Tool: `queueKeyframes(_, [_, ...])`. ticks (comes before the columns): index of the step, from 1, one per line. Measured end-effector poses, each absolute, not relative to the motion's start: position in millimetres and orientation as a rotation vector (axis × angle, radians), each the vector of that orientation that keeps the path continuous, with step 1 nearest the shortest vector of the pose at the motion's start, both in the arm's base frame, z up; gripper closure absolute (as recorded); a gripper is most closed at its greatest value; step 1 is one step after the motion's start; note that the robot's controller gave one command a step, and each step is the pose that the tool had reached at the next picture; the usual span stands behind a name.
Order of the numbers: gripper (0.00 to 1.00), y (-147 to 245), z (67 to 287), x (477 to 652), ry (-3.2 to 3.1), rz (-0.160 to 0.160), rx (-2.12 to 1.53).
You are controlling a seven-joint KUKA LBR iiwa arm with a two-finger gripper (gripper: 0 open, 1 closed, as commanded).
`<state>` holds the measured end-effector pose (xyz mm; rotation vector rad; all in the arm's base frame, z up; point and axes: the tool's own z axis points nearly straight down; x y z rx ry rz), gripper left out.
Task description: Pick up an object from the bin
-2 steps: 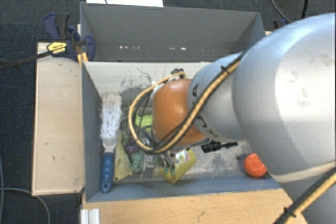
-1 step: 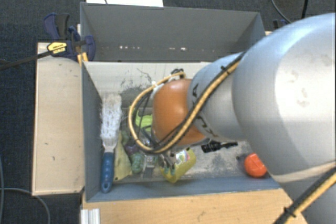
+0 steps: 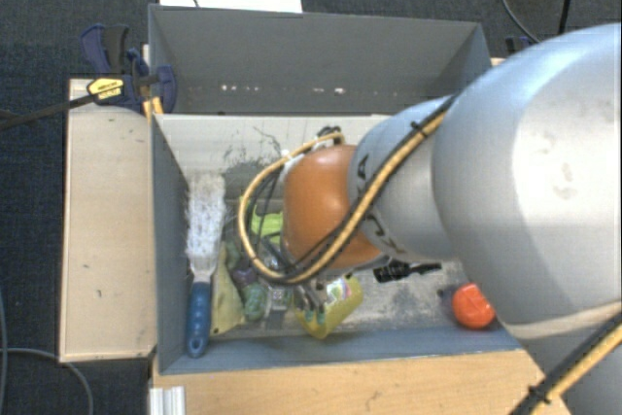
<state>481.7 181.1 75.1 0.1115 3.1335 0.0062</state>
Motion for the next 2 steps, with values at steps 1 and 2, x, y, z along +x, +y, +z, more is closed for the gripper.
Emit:
queueKeyframes(1, [1.0, 181, 87, 480.9, 3.138, 0.002, 0.112])
queueKeyframes(2, [1.0, 180, 104, 480.2, 3.143, -0.002, 0.111])
